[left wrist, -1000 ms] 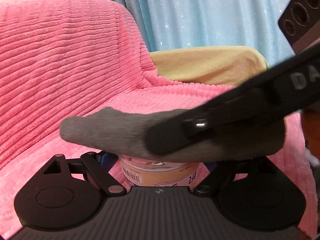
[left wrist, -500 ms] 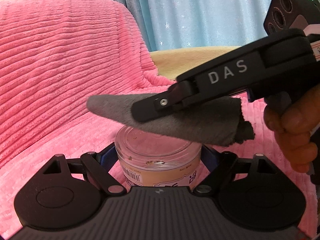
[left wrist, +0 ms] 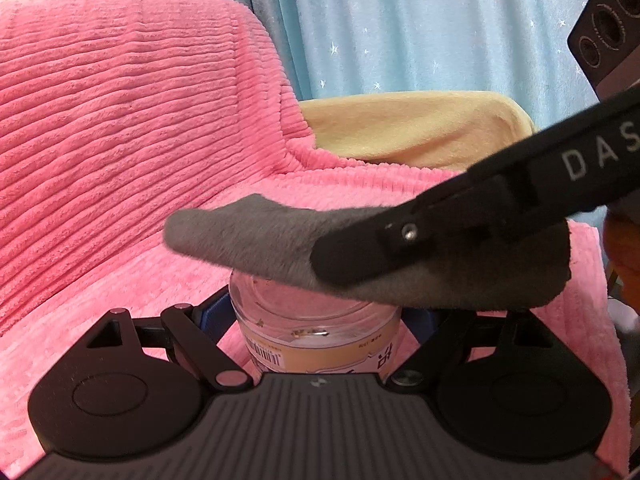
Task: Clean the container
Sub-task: 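Turn the jar over with the left gripper while the right gripper wipes it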
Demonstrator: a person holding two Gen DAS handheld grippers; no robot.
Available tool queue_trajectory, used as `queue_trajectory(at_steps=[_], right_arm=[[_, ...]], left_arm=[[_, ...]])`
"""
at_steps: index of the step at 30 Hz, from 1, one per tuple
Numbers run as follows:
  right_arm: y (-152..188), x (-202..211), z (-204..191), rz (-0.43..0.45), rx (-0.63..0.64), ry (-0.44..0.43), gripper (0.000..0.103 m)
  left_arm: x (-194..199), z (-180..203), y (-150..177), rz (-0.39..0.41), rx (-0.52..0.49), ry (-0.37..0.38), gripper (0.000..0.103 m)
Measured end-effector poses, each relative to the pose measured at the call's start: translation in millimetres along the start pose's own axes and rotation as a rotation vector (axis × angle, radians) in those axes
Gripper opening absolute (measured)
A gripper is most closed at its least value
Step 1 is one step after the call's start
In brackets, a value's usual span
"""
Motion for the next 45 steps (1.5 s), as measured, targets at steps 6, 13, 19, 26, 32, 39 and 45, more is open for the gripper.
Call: queue_trajectory(at_steps=[6, 13, 19, 26, 32, 39, 45], right_arm=[[-5.8, 5.5, 5.7, 0.046, -0.022, 0.023, 0.007], [-11.3, 38.1, 47.5, 0.157, -0.17, 0.191, 0.007], [-10.3, 37.9, 47.6, 0.155, -0.217, 0.168, 0.008], [-14.5, 34.4, 34.9, 0.145, -0.183, 0.169, 0.008], [-14.5, 26.8, 31.6, 0.14, -0.168, 0.089, 0.008], [-14.5, 23.3, 24.8, 0.122, -0.178, 0.025, 0.008], [-14.9, 21.8, 18.4, 0.107, -0.164, -0.001, 0.008]], left_arm=[[2.6, -0.2, -3.1, -0.031, -0.023, 0.0, 0.086], [13.8, 4.7, -10.0, -0.093, -0.104, 0.001, 0.086], [32.7, -4.8, -0.5, -0.216, -0.143, 0.023, 0.083], [50.3, -19.0, 20.3, -0.315, -0.141, 0.051, 0.085], [45.5, -18.3, -5.6, -0.209, -0.08, 0.005, 0.091], [42.9, 4.5, -20.8, -0.091, -0.184, 0.007, 0.091], [41.3, 16.0, -9.6, -0.095, -0.294, -0.025, 0.093]])
Point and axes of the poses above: each gripper's, at about its wrist camera, not at the fingertips, and x roughly against the way its jaws point, z to its right, y to its underside, the point moved 6 cm from there along -x, roughly the way its jaws point, and after that the axes turned 14 degrees about -y, right-handed, at the moved point
